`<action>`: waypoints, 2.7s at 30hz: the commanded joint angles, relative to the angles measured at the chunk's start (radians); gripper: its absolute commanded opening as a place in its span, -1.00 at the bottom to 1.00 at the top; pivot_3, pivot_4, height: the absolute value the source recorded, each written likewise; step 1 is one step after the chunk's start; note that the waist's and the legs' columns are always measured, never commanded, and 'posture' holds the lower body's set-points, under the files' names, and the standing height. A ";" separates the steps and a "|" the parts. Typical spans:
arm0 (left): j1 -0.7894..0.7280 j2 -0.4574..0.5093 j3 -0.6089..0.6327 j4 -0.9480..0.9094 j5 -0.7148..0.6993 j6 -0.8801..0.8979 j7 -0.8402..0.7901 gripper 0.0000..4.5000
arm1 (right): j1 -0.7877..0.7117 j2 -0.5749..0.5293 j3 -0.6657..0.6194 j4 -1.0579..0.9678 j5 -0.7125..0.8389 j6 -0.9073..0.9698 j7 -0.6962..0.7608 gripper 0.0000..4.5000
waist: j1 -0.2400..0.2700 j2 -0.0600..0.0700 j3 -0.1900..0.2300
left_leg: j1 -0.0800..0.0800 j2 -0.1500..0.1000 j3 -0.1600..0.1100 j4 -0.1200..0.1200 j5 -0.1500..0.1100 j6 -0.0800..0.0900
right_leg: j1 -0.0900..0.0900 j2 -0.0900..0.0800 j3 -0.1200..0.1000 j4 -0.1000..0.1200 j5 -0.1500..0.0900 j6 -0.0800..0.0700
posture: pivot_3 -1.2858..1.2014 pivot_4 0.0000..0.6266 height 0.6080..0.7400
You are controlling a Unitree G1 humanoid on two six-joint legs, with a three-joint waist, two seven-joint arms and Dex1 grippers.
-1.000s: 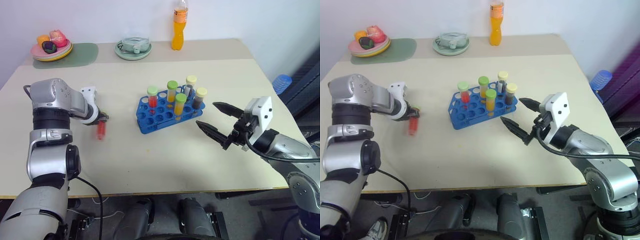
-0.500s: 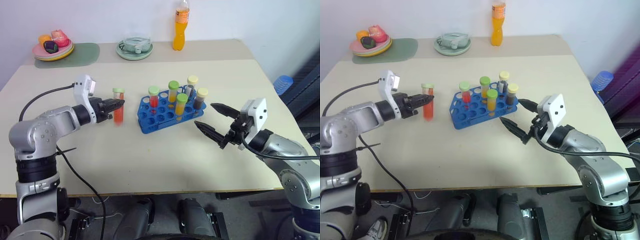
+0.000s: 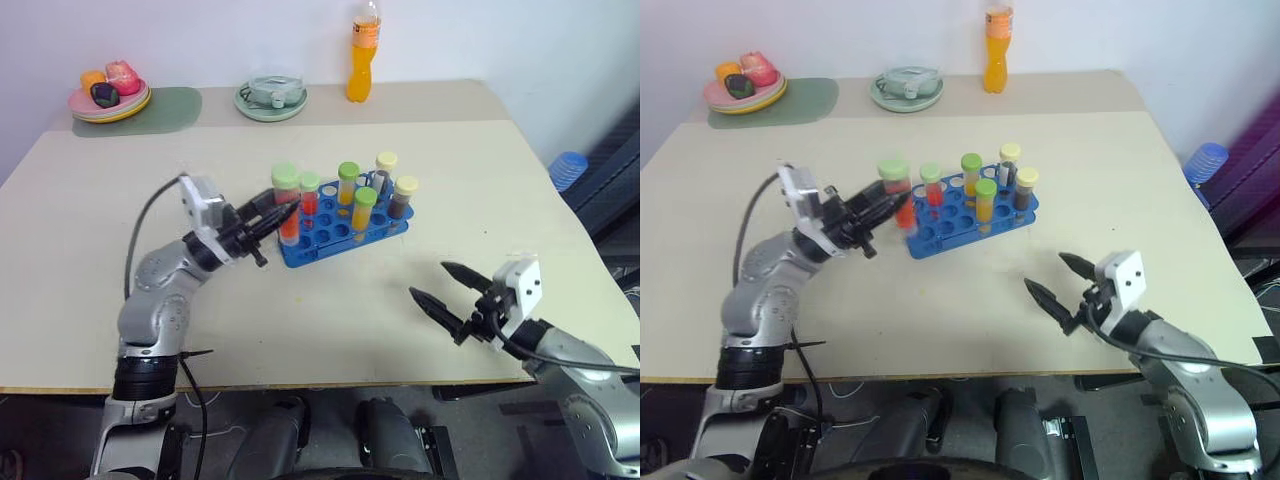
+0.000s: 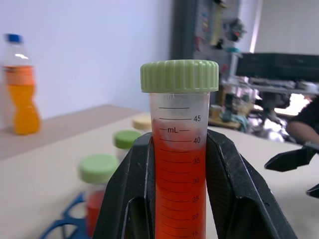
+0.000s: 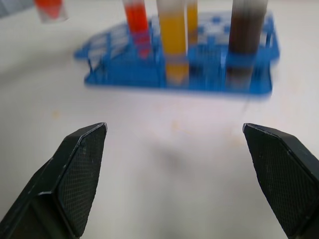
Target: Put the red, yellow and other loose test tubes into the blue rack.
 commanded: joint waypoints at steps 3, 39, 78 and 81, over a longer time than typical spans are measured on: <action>-0.074 -0.070 -0.069 0.152 0.104 -0.211 -0.010 -0.65 | 0.082 -0.020 -0.081 -0.105 0.008 -0.040 0.024 1.00 | -0.004 0.000 0.000 | 0.000 0.000 0.000 0.000 0.000 0.000 | 0.000 0.000 0.000 0.000 0.000 0.000 | 0.03 -0.52 1.00; -0.134 -0.179 -0.141 0.434 0.209 -0.407 0.043 -0.65 | 0.163 -0.054 -0.277 -0.285 0.137 0.109 -0.063 1.00 | 0.006 0.000 -0.001 | 0.000 0.000 0.000 0.001 -0.001 0.002 | 0.001 0.000 0.000 0.000 0.001 0.001 | 0.03 -0.52 1.00; -0.143 -0.206 -0.103 0.435 0.144 -0.316 0.016 0.66 | 0.129 -0.038 -0.233 -0.243 0.107 0.076 -0.079 1.00 | 0.020 0.001 -0.002 | 0.000 0.000 0.000 0.002 -0.001 0.002 | 0.002 0.001 0.000 0.000 0.001 0.002 | 0.03 -0.52 1.00; -0.108 -0.173 -0.102 0.378 0.142 -0.291 0.012 0.66 | 0.120 -0.028 -0.215 -0.211 0.083 0.049 -0.065 1.00 | 0.020 0.001 -0.002 | 0.000 0.000 0.000 0.002 -0.001 0.002 | 0.002 0.001 0.000 0.000 0.001 0.002 | 0.03 -0.52 1.00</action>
